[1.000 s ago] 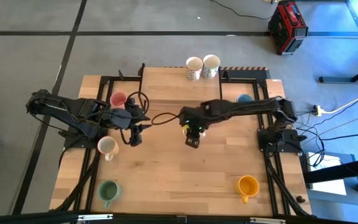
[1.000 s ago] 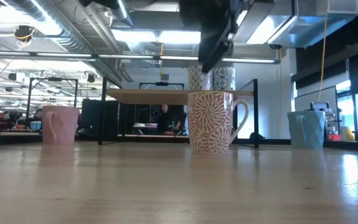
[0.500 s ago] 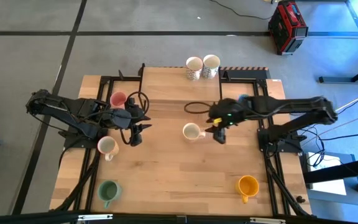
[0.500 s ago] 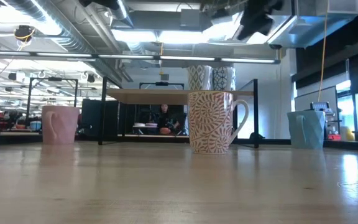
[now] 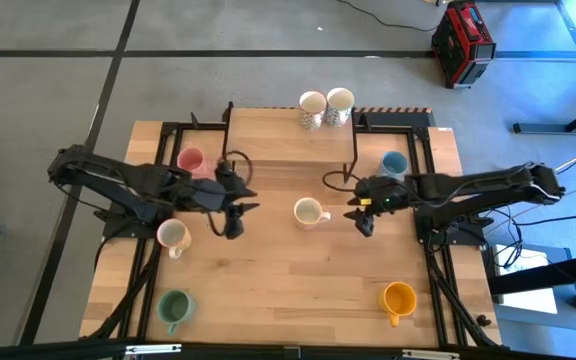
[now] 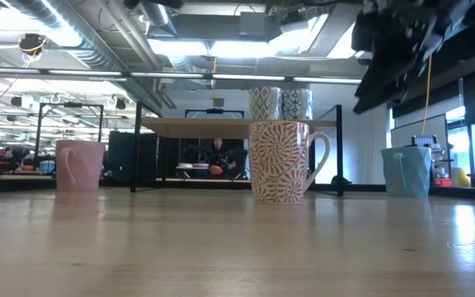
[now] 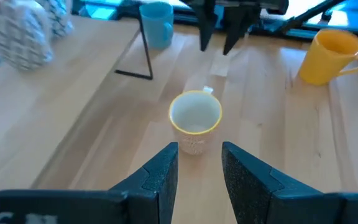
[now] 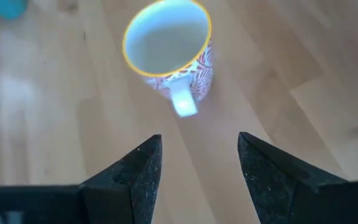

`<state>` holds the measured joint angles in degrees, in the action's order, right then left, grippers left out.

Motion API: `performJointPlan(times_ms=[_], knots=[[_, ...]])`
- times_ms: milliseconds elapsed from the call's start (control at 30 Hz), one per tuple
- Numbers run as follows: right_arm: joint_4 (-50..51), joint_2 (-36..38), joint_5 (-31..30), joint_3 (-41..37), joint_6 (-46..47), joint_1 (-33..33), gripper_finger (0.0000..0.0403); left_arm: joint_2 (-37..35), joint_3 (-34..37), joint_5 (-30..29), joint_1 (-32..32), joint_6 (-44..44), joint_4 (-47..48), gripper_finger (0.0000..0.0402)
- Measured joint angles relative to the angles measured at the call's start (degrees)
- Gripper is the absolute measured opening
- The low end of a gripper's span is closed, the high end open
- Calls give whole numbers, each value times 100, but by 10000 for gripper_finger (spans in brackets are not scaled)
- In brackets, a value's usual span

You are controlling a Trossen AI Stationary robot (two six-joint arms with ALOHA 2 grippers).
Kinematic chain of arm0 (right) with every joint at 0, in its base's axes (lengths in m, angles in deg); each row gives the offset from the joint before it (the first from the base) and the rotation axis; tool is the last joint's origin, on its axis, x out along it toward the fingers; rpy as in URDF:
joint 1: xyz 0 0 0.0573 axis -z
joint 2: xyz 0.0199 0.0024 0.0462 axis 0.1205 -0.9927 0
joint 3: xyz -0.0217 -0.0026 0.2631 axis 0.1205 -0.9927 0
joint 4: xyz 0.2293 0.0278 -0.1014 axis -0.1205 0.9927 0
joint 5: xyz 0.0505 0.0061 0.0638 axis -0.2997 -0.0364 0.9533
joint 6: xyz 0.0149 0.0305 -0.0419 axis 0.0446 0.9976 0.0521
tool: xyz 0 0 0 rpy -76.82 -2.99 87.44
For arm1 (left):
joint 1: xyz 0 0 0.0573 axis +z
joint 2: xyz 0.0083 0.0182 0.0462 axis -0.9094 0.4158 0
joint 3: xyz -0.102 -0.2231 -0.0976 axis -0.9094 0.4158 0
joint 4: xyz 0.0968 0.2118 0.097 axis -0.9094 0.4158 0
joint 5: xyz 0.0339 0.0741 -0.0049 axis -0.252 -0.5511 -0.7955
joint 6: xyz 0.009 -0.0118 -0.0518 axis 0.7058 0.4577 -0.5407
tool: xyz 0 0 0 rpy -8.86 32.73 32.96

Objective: Place coffee mugs
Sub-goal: Put the orange patterned mug on the shelf

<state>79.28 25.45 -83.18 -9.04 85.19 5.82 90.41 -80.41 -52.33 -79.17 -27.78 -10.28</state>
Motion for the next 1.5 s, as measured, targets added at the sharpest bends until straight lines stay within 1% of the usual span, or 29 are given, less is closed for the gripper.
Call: performJointPlan(times_ms=[167, 267, 300, 400, 533, 667, 733, 867, 1033, 1167, 1367, 1500], knots=[[-428, -403, -768, -293, -199, 2, 199, 785, 1, 20, 7, -104, -525, 118], [-529, -749, -1302, -300, -204, 13, 199, 1284, 1, 215, 7, -343, -823, 118], [-656, -884, -1402, -300, -199, 13, 199, 1450, 1, 283, 7, -433, -889, 118], [-1247, -1280, -1428, -298, -370, 13, 199, 1935, 5, 367, 4, -822, -1001, 118], [-1921, -1758, -1271, -291, -813, 13, 199, 2527, 8, 390, 7, -1495, -1036, 118], [-2192, -1966, -982, -283, -956, 13, 199, 3033, 12, 578, 0, -1720, -1412, 118], [-2206, -2028, -914, -283, -965, 4, 199, 3253, 13, 546, 17, -1779, -1764, 118], [-2155, -2028, -652, -283, -969, 4, 199, 3549, 14, -58, 133, -2141, -2133, 118], [-2236, -2028, -170, -283, -949, 0, 199, 3567, 12, -435, 326, -2520, -1853, 118], [-2588, -2028, 107, -283, -737, -4, 199, 3534, 12, -745, 514, -2535, -1661, 118], [-3122, -2041, 274, -283, -636, -4, 199, 3534, 12, -683, 838, -2528, -1479, 118], [-3500, -2181, 474, -283, -639, -4, 199, 3341, 13, -664, 955, -2101, -1347, 118]])
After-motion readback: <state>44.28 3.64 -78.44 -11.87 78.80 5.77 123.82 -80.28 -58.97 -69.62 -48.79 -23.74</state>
